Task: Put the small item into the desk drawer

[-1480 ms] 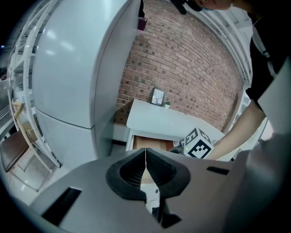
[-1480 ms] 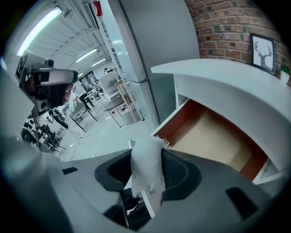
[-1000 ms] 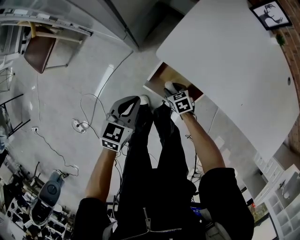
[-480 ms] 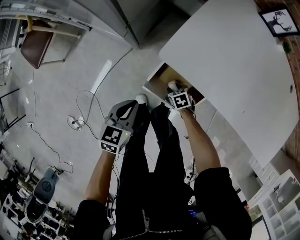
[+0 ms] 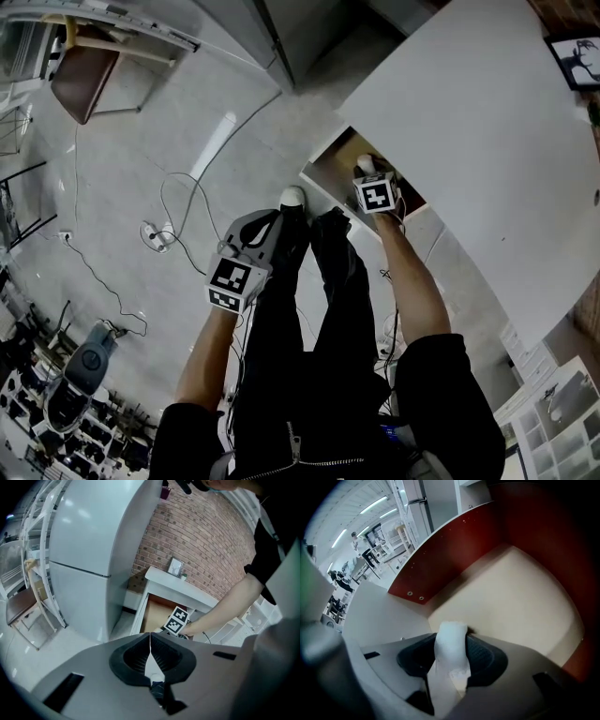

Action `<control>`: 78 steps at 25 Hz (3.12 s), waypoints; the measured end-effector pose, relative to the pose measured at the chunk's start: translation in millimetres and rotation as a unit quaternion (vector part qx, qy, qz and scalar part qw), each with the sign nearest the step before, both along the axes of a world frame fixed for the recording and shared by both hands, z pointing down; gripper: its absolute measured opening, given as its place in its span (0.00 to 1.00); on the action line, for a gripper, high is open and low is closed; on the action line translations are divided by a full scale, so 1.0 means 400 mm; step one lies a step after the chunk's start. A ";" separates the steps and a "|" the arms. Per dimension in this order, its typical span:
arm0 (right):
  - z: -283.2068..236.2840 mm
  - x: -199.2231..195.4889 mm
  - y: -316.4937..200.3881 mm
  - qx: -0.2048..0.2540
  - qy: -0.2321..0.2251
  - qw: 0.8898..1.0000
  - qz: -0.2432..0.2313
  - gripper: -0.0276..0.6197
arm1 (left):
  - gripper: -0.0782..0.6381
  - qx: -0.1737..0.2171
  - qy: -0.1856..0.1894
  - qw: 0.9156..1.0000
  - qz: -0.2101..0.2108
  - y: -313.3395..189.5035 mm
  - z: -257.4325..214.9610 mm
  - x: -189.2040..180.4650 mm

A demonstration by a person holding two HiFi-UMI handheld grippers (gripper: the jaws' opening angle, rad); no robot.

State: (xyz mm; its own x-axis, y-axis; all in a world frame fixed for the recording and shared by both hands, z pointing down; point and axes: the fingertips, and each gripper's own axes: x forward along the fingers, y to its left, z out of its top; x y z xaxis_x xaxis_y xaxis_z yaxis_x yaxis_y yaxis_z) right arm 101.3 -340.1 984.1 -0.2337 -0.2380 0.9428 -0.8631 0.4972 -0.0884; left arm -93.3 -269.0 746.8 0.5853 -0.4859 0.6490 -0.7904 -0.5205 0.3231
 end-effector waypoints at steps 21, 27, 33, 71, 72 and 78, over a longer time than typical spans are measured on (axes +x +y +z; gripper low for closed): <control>-0.101 -0.012 0.015 0.033 -0.021 0.999 0.026 0.18 | 0.14 0.017 0.014 1.000 -0.003 -0.024 -0.043 0.027; -0.171 -0.015 0.048 0.041 -0.039 0.997 0.045 0.05 | 0.14 0.019 0.013 1.000 0.006 -0.020 -0.073 0.038; -0.283 -0.011 0.099 0.085 -0.069 0.991 0.071 0.05 | 0.14 0.032 0.017 0.999 0.018 -0.034 -0.130 0.057; -1.352 0.144 0.005 0.432 -0.143 0.875 0.169 0.05 | 0.14 0.258 0.067 0.952 0.152 -0.286 -0.794 0.231; -1.374 0.139 0.008 0.439 -0.145 0.871 0.168 0.05 | 0.14 0.269 0.071 0.948 0.152 -0.290 -0.823 0.229; -1.498 0.160 0.023 0.486 -0.142 0.847 0.163 0.05 | 0.14 0.323 0.088 0.930 0.150 -0.312 -0.959 0.230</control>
State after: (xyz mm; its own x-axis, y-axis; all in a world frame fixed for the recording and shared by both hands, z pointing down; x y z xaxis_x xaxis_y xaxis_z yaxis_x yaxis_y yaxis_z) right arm 165.2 -330.9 385.0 -0.1911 -0.9648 0.1805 -0.9810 0.1940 -0.0013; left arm -1.3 -393.7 363.2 0.8267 -0.5393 0.1603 -0.5431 -0.8393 -0.0225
